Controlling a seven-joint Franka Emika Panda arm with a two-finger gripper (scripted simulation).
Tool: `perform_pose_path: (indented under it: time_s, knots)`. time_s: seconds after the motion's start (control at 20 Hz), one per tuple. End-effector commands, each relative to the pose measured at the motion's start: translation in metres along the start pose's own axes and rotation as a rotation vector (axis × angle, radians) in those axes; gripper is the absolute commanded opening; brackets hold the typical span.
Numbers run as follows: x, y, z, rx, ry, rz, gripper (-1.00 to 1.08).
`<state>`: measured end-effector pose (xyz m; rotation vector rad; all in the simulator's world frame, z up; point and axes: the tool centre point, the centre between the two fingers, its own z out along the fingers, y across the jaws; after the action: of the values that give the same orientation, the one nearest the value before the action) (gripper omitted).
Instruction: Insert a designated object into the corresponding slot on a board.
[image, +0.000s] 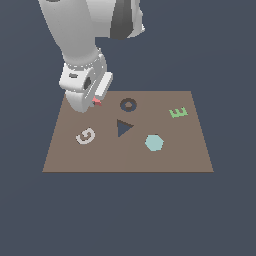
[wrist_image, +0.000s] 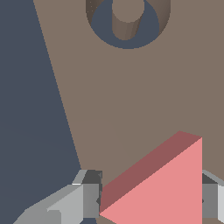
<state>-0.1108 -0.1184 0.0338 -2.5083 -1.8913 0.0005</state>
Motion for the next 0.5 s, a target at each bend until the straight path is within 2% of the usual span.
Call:
perform_pose_path:
  time_s: [0.0, 0.45]
  knots:
    - [0.004, 0.000, 0.000, 0.000, 0.000, 0.026, -1.00]
    - [0.027, -0.001, -0.001, -0.001, 0.000, 0.189, -1.00]
